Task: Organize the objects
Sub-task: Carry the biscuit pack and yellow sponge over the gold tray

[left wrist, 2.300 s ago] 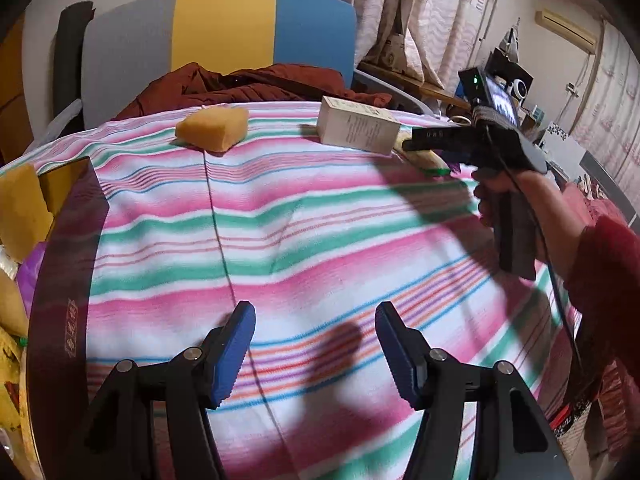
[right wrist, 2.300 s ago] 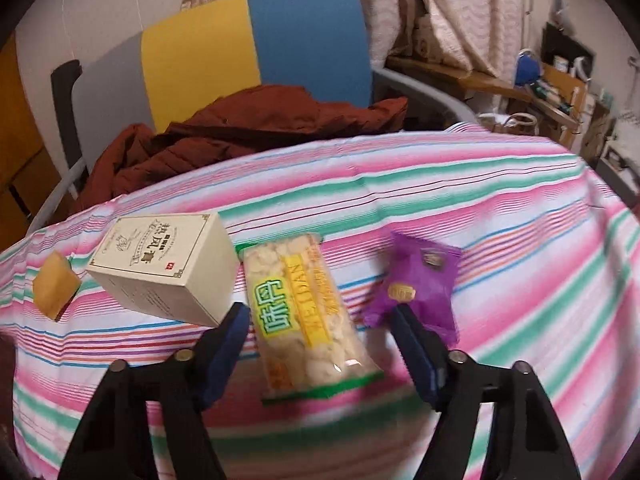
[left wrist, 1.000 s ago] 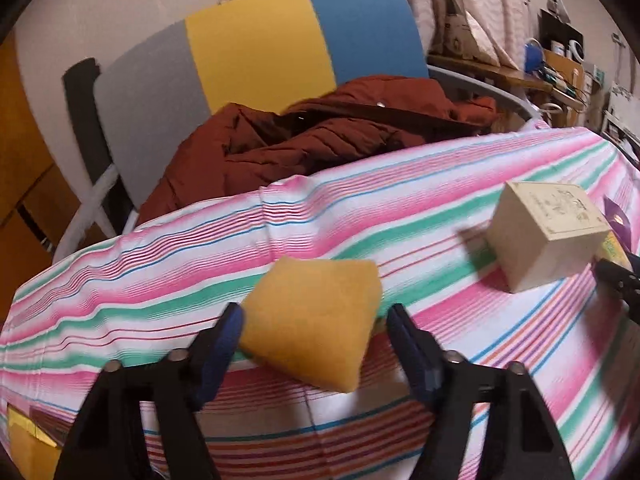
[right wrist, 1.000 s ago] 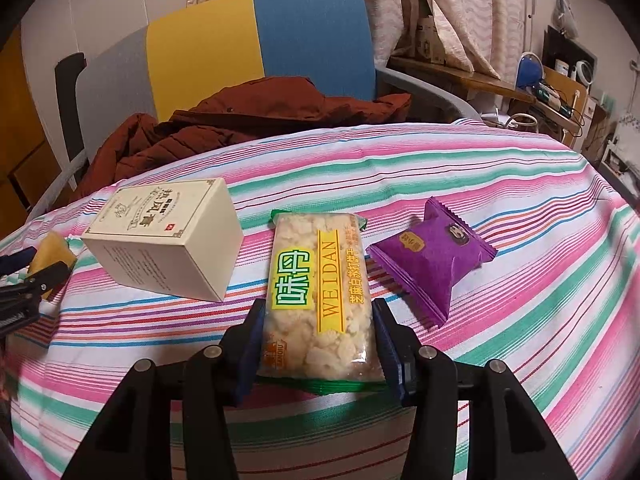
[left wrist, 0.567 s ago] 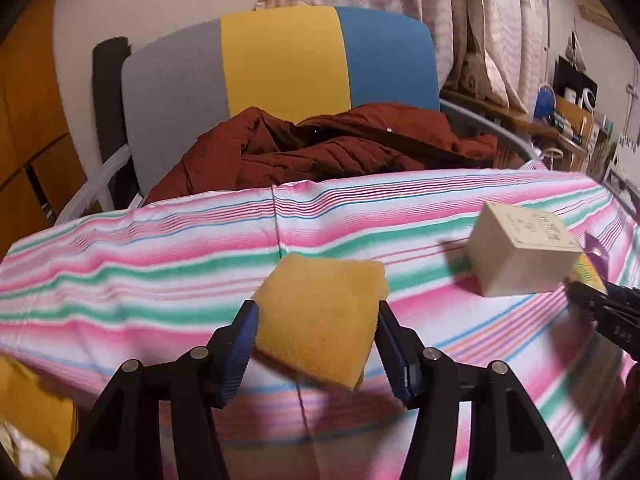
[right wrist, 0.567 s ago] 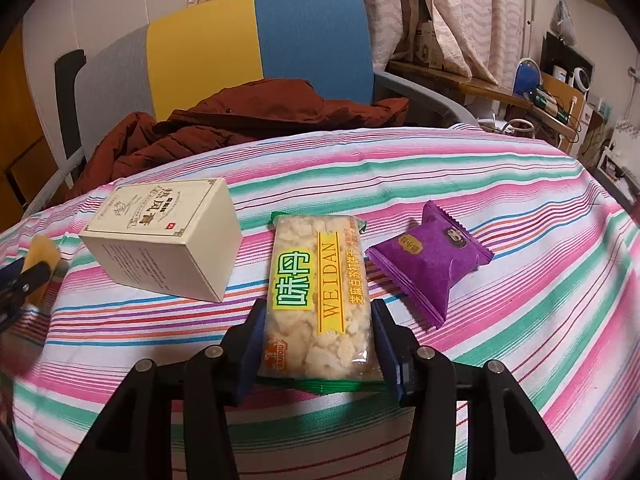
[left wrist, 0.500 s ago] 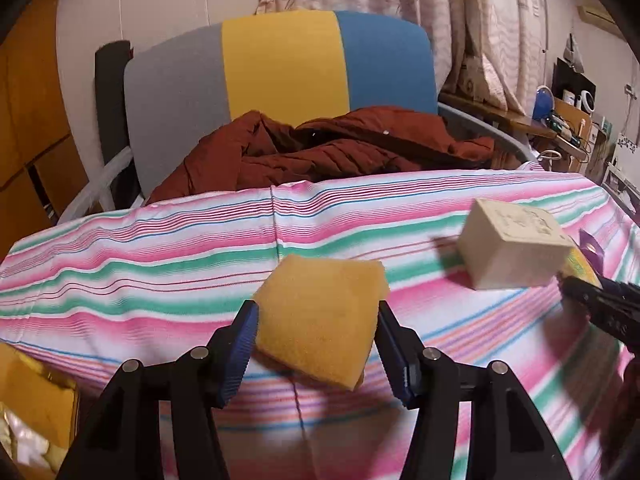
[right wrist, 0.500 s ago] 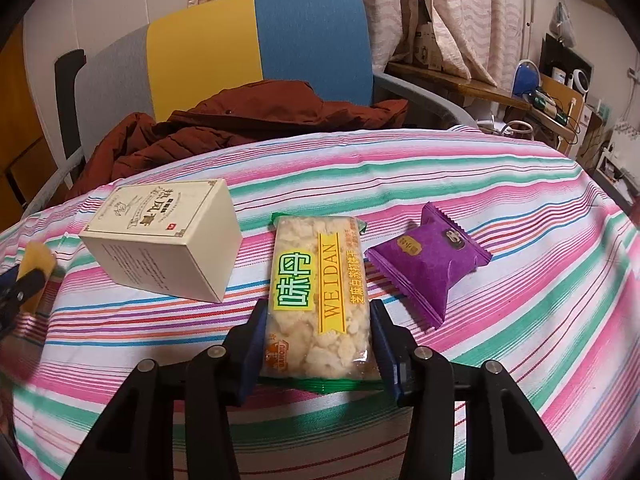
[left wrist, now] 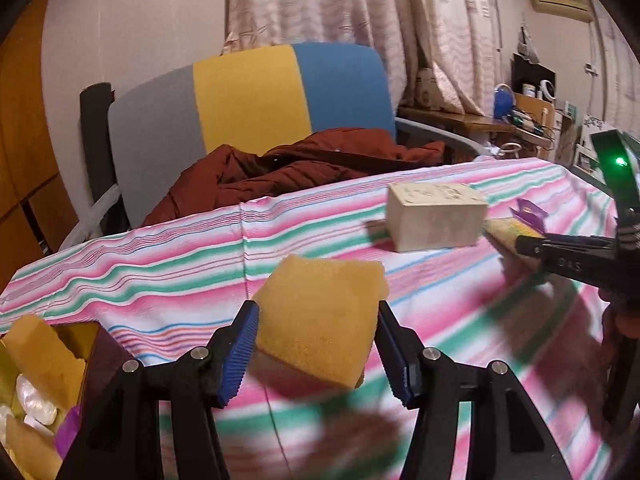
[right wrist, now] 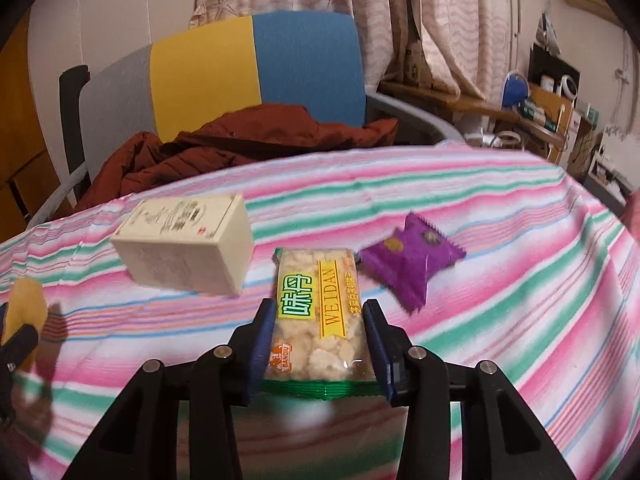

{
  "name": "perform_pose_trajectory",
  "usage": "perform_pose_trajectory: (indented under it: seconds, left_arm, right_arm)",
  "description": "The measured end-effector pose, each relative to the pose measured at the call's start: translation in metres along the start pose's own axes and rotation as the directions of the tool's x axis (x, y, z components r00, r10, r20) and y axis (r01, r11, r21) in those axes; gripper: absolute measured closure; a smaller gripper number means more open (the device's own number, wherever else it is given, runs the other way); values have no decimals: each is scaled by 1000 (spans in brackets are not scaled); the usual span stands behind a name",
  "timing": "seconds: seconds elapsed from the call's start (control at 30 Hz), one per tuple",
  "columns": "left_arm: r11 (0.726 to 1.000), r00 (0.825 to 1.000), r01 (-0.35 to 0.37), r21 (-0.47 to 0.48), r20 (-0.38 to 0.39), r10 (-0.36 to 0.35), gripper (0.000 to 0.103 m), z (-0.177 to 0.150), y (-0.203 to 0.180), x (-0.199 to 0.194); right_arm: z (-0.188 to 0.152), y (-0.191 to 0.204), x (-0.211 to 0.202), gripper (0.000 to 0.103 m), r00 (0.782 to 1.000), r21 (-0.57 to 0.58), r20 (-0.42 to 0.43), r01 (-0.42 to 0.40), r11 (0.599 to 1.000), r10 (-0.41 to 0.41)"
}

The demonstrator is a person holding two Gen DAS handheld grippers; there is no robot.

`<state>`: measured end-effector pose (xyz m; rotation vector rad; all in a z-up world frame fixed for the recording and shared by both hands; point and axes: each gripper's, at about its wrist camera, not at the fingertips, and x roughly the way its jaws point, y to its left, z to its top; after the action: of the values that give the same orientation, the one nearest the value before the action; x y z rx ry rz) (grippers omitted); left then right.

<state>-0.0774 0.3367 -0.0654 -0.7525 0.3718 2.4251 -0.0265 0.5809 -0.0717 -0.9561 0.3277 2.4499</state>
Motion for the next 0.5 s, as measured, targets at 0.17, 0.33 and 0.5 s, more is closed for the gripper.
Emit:
perform_pose_trajectory:
  seconds: [0.17,0.33,0.5]
  left_arm:
    - [999,999,35,2,14,-35,45,-11,-4,-18]
    - [998,999,50,25,9,-50,45,-17,-11,-23]
    - [999,999,51,8,16,-51,45,-21,-9,-28]
  right_arm:
    - [-21,-13,-19,60,998,73,-47,-36,997,40]
    - [-20,-5,-10,36,993,42,-107,-48,998,52]
    - [-17,15,4,37,991,-61,-132,19,998,-27]
